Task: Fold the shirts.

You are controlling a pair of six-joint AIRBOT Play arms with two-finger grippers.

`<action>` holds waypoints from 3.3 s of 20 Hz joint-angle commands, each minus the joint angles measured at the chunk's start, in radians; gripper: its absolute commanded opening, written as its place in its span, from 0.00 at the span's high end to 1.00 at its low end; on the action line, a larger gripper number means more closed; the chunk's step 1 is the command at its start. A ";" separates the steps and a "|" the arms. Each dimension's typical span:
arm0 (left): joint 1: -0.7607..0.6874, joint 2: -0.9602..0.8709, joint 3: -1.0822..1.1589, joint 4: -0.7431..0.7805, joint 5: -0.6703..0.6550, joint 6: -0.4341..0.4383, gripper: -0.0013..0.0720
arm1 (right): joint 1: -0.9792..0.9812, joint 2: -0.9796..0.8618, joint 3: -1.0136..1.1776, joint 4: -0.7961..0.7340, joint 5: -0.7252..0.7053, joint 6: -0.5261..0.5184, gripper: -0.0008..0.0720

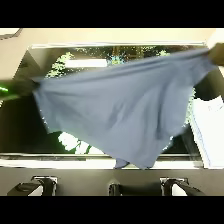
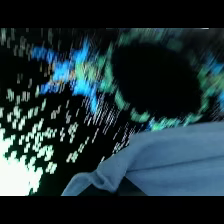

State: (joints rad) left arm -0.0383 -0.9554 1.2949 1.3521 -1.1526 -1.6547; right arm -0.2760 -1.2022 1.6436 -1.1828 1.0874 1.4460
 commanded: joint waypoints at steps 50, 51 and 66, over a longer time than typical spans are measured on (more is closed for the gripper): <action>0.336 -0.613 -0.241 -0.391 0.134 0.211 0.95 | -0.064 0.073 -0.938 0.111 0.303 0.058 0.28; 0.336 -0.604 -0.241 -0.391 0.127 0.220 0.95 | -0.044 0.098 -1.004 0.107 0.259 0.056 0.28; 0.335 -0.509 -0.240 -0.392 0.044 0.221 0.95 | 0.082 0.106 -1.143 0.288 -0.032 0.035 0.93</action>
State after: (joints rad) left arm 0.2974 -1.4857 1.0538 0.9619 -1.0859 -1.4357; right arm -0.1970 -1.0977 0.4911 -0.9371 1.0622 1.5230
